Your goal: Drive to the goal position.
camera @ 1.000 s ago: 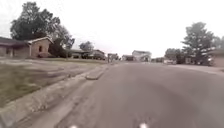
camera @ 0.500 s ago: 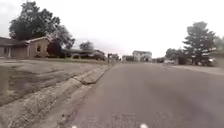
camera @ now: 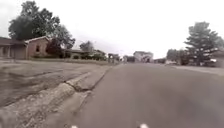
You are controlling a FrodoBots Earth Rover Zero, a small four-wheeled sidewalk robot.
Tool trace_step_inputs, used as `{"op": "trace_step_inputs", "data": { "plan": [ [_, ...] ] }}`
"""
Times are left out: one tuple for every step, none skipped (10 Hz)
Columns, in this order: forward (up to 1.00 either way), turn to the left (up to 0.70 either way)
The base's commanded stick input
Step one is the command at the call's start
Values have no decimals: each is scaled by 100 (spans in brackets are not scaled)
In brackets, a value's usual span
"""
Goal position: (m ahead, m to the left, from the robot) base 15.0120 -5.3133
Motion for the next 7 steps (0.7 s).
{"op": "trace_step_inputs", "data": {
  "plan": [
    [100,0],
    [100,-3],
    [100,-6],
    [100,-20],
    [100,-7],
    [100,0],
    [100,0]
  ]
}}
